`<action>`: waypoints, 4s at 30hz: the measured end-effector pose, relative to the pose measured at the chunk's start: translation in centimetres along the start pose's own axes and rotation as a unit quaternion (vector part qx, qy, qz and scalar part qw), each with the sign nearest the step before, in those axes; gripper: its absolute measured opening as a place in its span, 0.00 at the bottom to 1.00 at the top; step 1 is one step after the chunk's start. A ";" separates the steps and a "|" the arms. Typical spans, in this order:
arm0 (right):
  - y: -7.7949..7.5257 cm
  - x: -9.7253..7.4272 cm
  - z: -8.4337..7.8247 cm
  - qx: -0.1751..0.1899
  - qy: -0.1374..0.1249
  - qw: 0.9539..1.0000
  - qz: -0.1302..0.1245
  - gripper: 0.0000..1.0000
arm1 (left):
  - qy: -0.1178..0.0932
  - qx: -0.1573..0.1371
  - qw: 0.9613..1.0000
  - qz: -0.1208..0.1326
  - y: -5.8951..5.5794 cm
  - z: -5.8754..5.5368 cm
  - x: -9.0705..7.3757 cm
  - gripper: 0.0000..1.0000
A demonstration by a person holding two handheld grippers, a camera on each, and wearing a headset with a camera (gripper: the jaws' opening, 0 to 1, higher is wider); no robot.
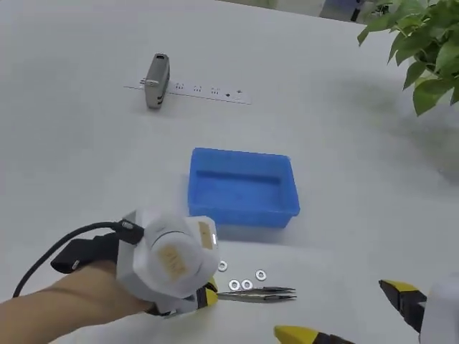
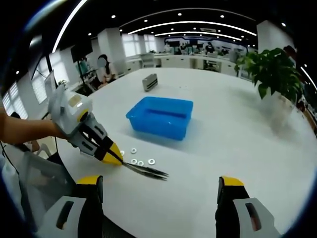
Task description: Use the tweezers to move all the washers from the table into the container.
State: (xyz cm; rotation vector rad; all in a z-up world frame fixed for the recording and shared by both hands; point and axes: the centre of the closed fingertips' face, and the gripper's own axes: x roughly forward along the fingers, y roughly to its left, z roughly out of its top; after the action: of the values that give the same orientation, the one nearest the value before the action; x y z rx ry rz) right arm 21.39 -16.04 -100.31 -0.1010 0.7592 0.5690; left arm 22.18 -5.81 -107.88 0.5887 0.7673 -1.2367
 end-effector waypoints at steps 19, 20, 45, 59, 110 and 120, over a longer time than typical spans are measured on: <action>6.6 3.2 0.5 -0.146 0.037 0.973 0.174 0.50 | -0.074 0.018 0.996 0.045 -1.8 5.7 -7.4 0.00; 7.2 3.6 0.7 -0.158 0.039 0.968 0.190 0.46 | -0.076 0.022 0.996 0.046 -1.9 5.9 -7.7 0.00; 12.2 8.5 5.1 -0.242 0.002 0.932 0.269 0.07 | -0.089 0.030 0.994 0.062 0.5 6.6 -10.6 0.00; 12.1 10.0 5.2 -0.232 0.001 0.936 0.266 0.06 | -0.080 0.019 0.994 0.069 1.8 5.8 -9.9 0.00; 11.4 9.2 5.4 -0.277 -0.014 0.927 0.251 0.00 | -0.171 -0.212 0.939 0.211 1.0 3.2 -14.7 0.48; 11.3 6.9 7.9 -0.265 -0.025 0.931 0.249 0.00 | -0.141 -0.276 0.872 0.380 -0.4 -3.4 -18.9 0.95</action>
State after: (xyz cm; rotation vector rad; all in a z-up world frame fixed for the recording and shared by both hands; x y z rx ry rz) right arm 24.41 -1.13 -97.93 -0.3993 0.5607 1.2529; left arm 18.50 8.09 -95.18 0.1801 0.5172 -0.3225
